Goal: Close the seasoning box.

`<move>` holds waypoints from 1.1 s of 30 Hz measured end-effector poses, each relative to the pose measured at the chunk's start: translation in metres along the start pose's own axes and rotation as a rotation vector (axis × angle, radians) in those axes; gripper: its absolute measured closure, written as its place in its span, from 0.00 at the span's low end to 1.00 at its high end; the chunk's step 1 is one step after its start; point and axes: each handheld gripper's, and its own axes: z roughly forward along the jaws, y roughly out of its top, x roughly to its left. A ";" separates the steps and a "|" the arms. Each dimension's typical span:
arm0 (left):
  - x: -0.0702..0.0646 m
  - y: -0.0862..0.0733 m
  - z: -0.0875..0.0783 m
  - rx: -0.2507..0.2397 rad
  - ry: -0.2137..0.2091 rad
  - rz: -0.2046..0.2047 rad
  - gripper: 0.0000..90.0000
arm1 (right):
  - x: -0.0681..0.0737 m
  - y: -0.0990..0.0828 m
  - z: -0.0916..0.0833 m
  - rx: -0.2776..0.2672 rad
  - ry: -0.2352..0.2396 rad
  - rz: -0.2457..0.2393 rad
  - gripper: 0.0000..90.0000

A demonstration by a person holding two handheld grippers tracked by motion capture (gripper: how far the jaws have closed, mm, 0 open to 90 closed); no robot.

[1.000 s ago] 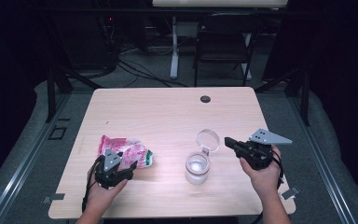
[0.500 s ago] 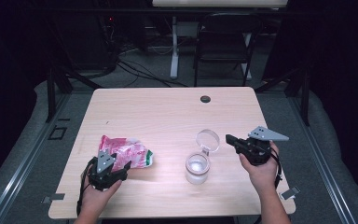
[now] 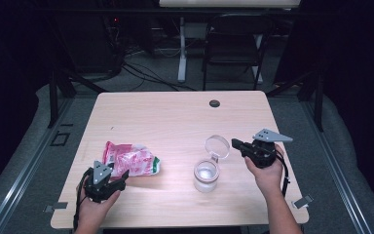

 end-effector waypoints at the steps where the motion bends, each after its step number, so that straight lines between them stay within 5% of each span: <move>1: 0.000 0.000 0.000 0.000 0.000 0.000 0.43 | 0.000 0.000 0.000 0.000 0.000 0.000 1.00; 33: 0.002 -0.002 0.000 0.009 0.016 0.002 0.45 | 0.005 -0.001 0.008 0.011 0.022 -0.005 1.00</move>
